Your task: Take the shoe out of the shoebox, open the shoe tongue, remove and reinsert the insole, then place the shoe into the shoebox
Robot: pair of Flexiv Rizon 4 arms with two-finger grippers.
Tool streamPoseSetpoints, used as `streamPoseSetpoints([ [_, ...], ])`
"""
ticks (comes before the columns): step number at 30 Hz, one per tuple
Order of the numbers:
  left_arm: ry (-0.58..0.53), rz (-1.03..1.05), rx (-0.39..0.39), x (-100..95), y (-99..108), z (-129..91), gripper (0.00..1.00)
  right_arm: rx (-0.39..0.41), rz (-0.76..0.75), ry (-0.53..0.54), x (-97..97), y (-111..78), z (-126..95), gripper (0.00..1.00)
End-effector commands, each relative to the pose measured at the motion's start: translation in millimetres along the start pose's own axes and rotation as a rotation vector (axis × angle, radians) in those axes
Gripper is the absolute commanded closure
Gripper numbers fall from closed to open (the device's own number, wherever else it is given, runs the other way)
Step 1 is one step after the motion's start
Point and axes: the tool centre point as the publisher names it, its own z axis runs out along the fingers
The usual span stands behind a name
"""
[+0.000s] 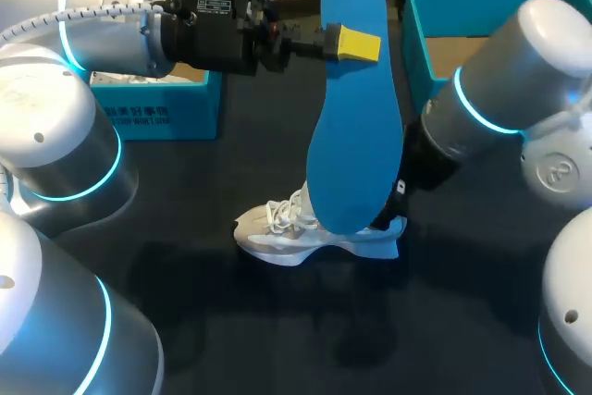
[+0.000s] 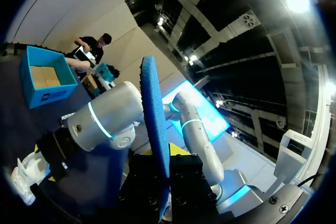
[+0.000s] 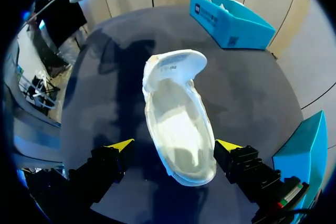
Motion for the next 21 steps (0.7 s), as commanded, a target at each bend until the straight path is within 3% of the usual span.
streamPoseSetpoints([
  [1, 0.001, 0.0, 0.003, -0.5, 1.6, 0.4, 1.0, 0.17, -0.003, 0.001, 1.3, 7.0, -2.9, 0.0],
  [7, 0.001, 0.0, 0.003, -0.5, 1.6, 0.4, 1.0, 0.232, -0.013, -0.02, 2.2, 6.0, -2.9, 0.0],
  [21, 0.001, 0.0, 0.003, -0.5, 1.6, 0.4, 1.0, 0.236, -0.022, -0.008, -1.4, -0.5, -2.4, 0.0],
])
